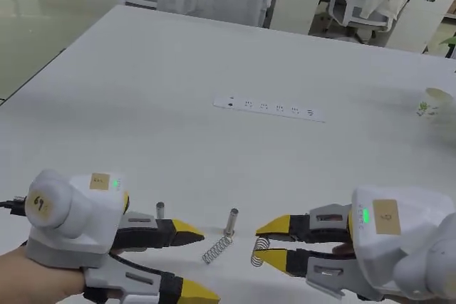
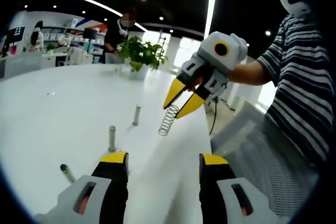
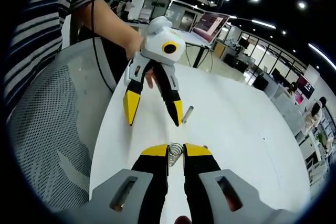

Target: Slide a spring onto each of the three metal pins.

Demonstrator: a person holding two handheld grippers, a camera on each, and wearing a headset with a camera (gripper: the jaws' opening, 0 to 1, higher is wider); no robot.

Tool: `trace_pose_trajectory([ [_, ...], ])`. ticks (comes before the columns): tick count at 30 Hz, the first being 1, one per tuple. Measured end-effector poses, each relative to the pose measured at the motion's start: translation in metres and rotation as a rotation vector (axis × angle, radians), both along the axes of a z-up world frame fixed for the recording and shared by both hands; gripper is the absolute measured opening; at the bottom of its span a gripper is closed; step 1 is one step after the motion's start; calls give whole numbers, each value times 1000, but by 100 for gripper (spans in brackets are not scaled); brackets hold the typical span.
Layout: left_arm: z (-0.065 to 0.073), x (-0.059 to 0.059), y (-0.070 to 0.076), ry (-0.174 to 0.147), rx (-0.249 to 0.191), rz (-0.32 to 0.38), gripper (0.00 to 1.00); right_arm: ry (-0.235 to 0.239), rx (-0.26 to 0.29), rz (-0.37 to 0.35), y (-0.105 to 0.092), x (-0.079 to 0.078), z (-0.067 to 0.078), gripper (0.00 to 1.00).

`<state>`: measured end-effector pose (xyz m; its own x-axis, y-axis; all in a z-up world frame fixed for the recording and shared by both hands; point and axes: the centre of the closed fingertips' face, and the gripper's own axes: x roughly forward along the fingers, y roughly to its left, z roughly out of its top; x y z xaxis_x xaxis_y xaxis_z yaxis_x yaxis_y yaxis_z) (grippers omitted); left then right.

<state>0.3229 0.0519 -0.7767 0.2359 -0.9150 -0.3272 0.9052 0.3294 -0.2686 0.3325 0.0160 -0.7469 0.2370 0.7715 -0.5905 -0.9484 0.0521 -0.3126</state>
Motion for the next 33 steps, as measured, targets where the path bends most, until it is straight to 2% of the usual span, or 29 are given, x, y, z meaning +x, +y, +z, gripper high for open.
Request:
trace_pose_trajectory([
  [12,1,-2,8,1,-1,26,56,-9,-4,-28,-5,5,-1,7],
  [16,-1,-3,20,10,13,54,61,-10,-5,-36,-7,6,-2,7],
  [20,2,-2,35,3,16,90,66,-8,-5,-41,-9,6,-3,7],
  [25,2,3,58,-9,30,154,77,-5,-6,-48,-10,6,-4,7],
  [27,3,5,65,-25,29,179,82,-6,-3,-52,-11,7,-4,7],
  [30,1,7,72,-42,37,205,90,-5,-4,-56,-11,8,-4,7],
  [33,-1,7,77,-40,44,221,96,-3,-5,-58,-12,8,-5,7],
])
